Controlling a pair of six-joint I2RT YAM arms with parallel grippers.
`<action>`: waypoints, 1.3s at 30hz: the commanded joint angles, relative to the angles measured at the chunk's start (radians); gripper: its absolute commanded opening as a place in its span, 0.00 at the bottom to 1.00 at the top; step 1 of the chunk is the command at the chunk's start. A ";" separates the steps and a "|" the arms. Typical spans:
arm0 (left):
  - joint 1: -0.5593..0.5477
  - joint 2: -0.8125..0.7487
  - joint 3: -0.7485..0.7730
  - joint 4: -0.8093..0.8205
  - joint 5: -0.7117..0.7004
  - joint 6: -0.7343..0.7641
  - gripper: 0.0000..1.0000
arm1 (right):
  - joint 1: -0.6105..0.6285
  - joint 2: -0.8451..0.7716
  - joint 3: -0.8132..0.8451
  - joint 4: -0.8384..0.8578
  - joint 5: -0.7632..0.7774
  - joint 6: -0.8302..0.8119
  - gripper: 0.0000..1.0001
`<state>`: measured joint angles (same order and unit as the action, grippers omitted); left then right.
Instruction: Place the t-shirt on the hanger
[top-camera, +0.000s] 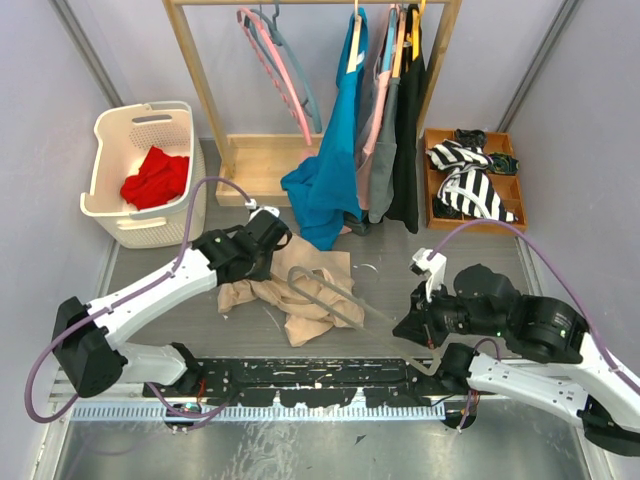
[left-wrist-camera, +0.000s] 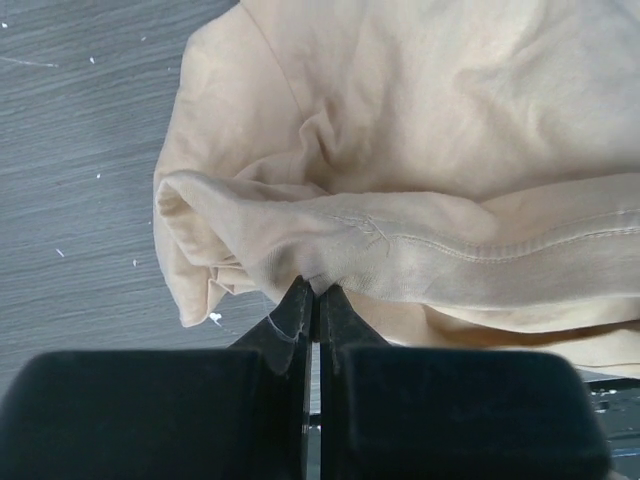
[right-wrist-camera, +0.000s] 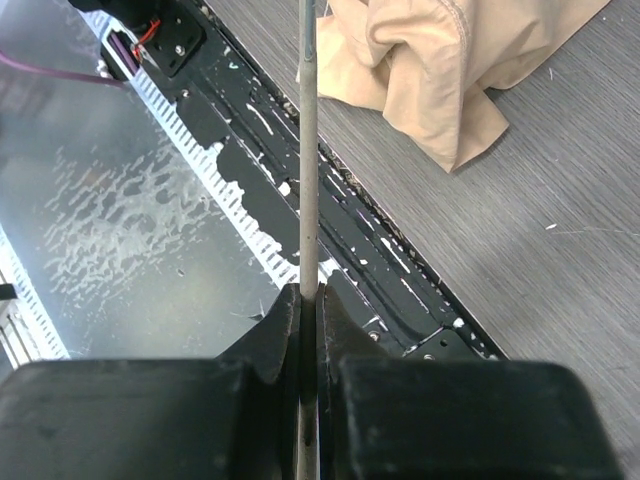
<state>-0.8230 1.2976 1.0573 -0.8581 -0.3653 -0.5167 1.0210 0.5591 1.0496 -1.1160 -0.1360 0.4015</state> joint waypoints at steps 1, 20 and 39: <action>-0.005 -0.020 0.079 -0.012 0.005 0.012 0.06 | 0.002 0.038 0.042 0.043 -0.021 -0.063 0.01; -0.004 -0.005 0.186 -0.060 0.098 0.034 0.04 | 0.003 0.223 0.078 0.169 0.053 -0.142 0.01; -0.017 -0.016 0.294 -0.124 0.151 0.042 0.03 | 0.089 0.326 0.081 0.300 0.179 -0.144 0.01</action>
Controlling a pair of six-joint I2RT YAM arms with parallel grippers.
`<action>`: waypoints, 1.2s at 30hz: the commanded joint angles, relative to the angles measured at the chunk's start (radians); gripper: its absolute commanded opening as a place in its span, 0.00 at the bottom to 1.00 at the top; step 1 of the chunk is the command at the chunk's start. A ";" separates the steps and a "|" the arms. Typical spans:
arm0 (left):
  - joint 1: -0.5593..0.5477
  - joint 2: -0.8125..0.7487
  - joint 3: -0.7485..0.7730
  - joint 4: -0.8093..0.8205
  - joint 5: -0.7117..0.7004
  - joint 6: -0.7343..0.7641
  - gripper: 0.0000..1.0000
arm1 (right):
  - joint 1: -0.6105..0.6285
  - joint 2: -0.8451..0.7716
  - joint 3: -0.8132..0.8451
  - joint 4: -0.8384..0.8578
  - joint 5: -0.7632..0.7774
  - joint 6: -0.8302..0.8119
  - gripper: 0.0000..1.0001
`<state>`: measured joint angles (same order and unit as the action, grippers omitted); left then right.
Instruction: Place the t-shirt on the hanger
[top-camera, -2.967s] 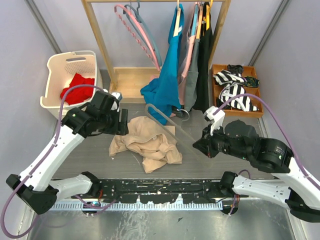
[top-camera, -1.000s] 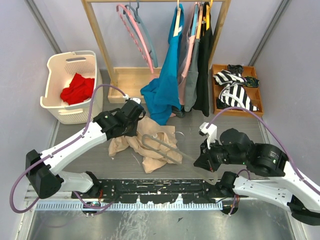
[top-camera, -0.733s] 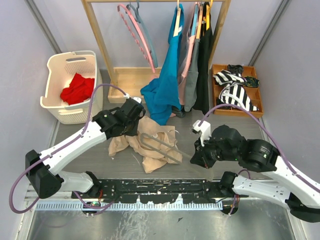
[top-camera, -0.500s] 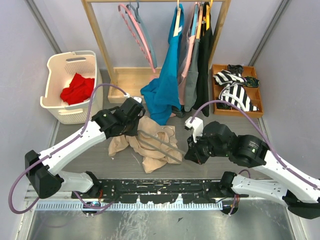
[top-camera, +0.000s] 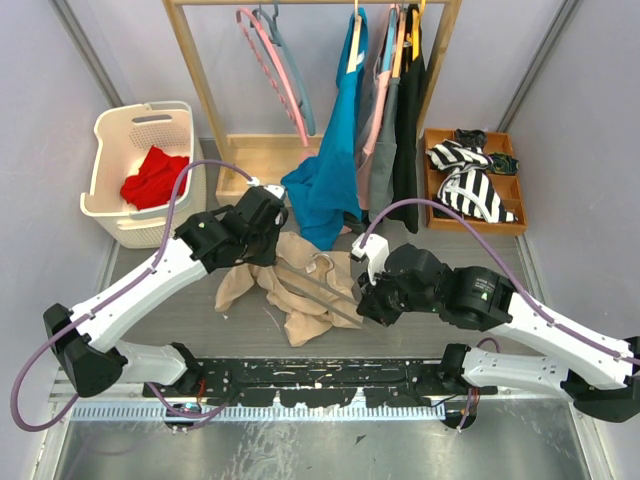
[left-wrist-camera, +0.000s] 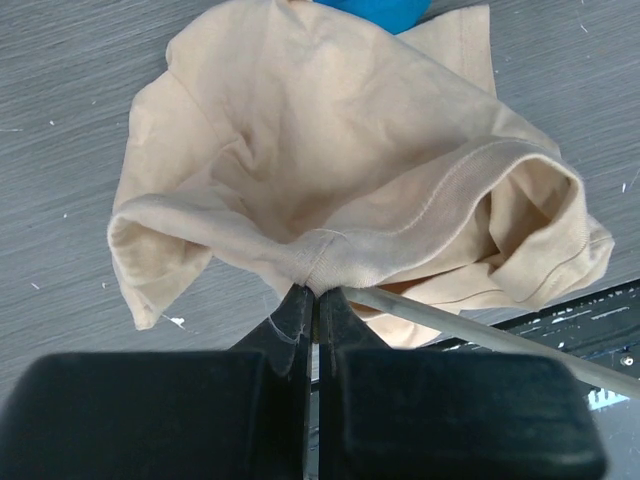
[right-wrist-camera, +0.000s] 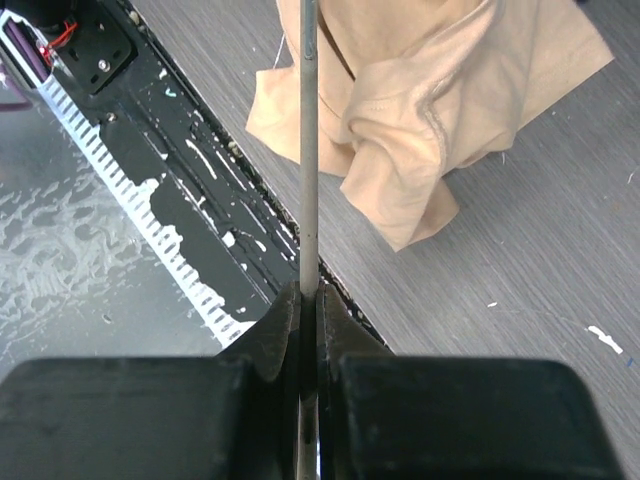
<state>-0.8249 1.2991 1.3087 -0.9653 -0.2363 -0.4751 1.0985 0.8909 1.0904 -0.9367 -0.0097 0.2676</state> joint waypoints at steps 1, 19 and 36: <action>-0.018 -0.021 0.045 -0.020 0.022 -0.001 0.03 | 0.013 -0.010 0.029 0.147 0.060 -0.009 0.01; -0.053 -0.073 0.212 -0.170 -0.011 0.004 0.03 | 0.026 -0.108 0.051 0.157 0.214 -0.037 0.01; -0.077 0.050 0.373 -0.267 0.036 0.048 0.03 | 0.026 -0.093 0.136 -0.002 0.147 -0.028 0.01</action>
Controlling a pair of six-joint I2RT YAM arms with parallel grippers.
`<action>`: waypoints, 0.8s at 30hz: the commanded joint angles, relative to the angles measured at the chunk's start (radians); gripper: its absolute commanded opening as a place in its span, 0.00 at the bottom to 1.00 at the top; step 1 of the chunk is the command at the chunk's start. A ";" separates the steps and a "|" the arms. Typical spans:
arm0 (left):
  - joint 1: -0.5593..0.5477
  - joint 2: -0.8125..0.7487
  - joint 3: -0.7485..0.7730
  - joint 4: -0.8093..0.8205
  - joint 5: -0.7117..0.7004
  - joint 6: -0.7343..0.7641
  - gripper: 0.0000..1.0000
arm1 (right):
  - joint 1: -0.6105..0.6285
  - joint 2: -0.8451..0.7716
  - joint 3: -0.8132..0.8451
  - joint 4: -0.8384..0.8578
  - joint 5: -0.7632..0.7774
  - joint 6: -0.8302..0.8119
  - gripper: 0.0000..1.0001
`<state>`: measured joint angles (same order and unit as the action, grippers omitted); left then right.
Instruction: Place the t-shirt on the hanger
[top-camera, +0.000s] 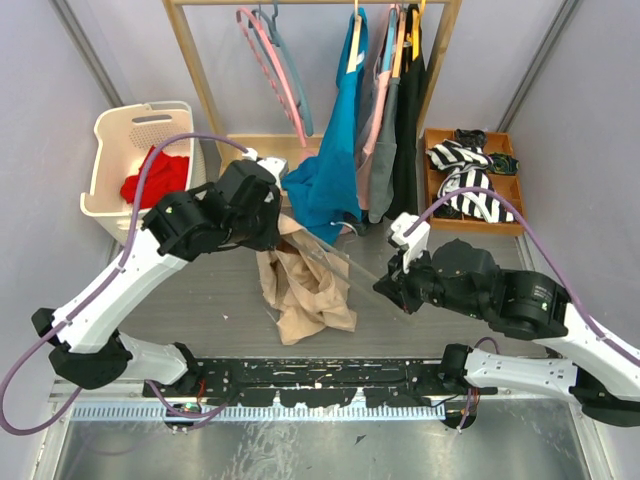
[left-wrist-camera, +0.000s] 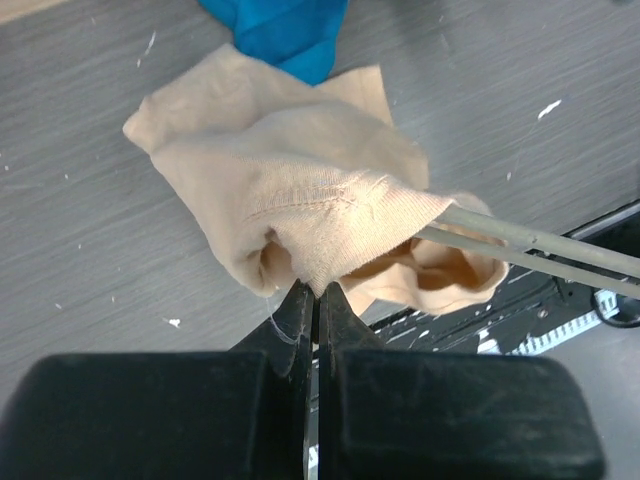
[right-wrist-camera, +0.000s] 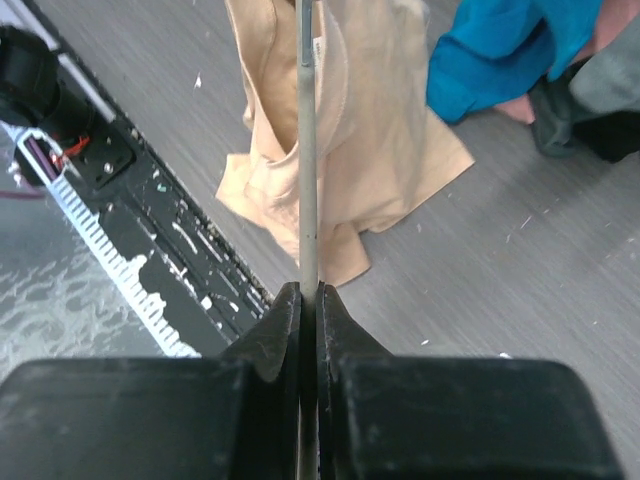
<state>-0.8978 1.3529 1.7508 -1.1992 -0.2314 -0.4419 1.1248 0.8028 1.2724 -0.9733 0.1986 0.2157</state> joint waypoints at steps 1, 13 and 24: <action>-0.005 -0.006 -0.096 -0.022 0.040 0.012 0.03 | 0.000 -0.011 -0.072 0.052 -0.088 0.028 0.01; -0.013 -0.005 -0.232 0.059 0.082 -0.001 0.02 | 0.001 -0.059 -0.360 0.450 -0.180 0.190 0.01; -0.052 -0.019 -0.244 0.103 0.102 -0.013 0.01 | 0.004 -0.123 -0.595 0.837 -0.167 0.306 0.01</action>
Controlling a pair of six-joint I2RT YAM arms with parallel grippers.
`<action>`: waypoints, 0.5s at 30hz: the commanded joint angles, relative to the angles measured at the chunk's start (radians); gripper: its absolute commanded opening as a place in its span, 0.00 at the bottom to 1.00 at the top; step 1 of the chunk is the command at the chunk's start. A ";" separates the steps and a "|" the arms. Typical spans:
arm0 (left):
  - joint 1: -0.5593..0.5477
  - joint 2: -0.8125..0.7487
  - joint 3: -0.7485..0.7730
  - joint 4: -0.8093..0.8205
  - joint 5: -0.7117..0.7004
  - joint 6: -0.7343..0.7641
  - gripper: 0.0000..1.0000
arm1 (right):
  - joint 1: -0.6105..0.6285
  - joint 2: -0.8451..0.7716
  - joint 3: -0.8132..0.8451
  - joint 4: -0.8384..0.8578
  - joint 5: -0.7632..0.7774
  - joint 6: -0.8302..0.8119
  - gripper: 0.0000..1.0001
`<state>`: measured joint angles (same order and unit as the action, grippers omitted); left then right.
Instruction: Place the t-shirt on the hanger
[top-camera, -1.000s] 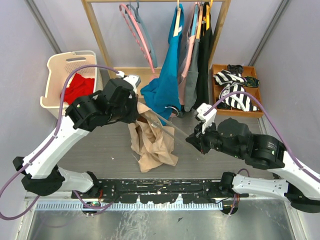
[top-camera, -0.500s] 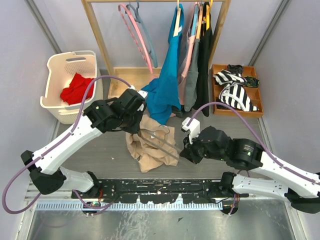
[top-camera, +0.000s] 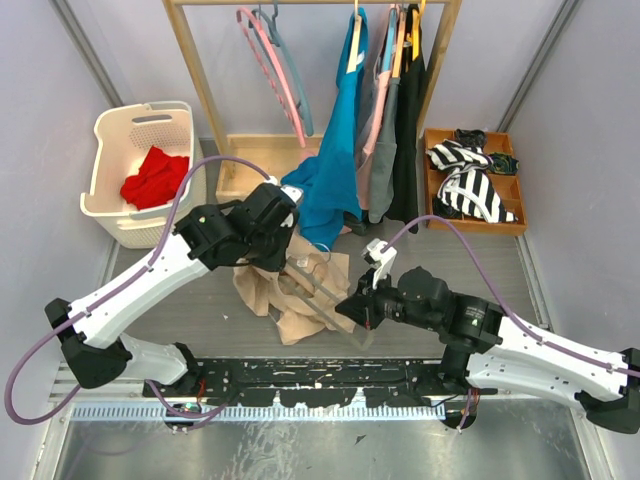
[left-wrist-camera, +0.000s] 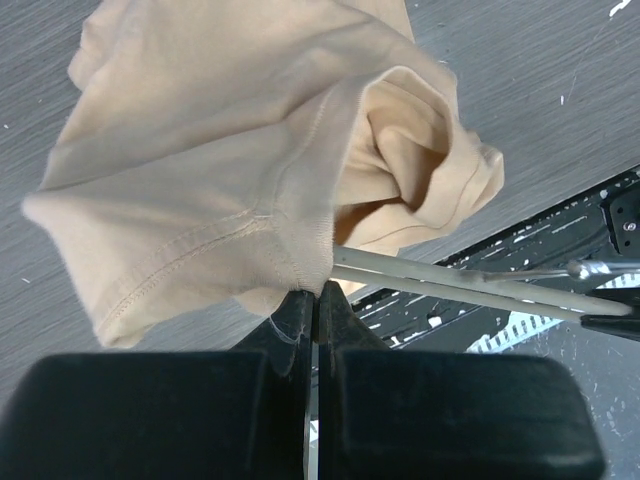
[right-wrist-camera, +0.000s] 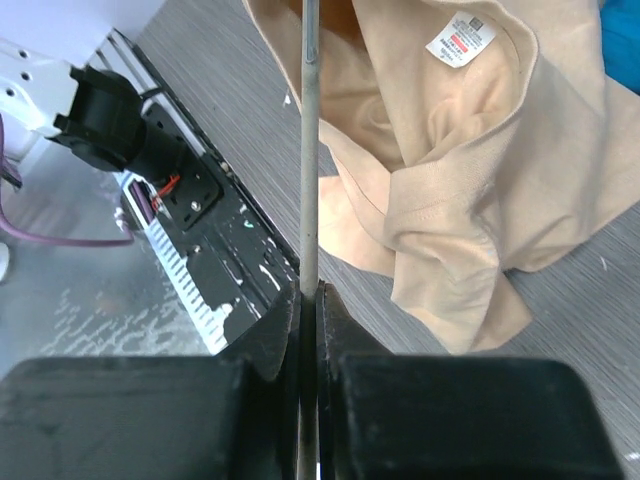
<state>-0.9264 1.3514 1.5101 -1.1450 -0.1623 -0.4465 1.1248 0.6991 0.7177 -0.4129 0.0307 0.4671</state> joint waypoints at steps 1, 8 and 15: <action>-0.031 -0.018 0.000 0.050 0.034 -0.010 0.01 | 0.003 -0.018 -0.056 0.303 0.002 0.062 0.01; -0.081 -0.014 0.035 0.057 0.030 -0.023 0.01 | 0.003 0.012 -0.118 0.445 0.013 0.080 0.01; -0.117 -0.018 0.045 0.075 0.025 -0.027 0.00 | 0.003 0.039 -0.137 0.559 0.008 0.081 0.01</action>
<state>-1.0115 1.3514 1.5135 -1.1316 -0.1738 -0.4576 1.1248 0.7216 0.5697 -0.0971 0.0303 0.5343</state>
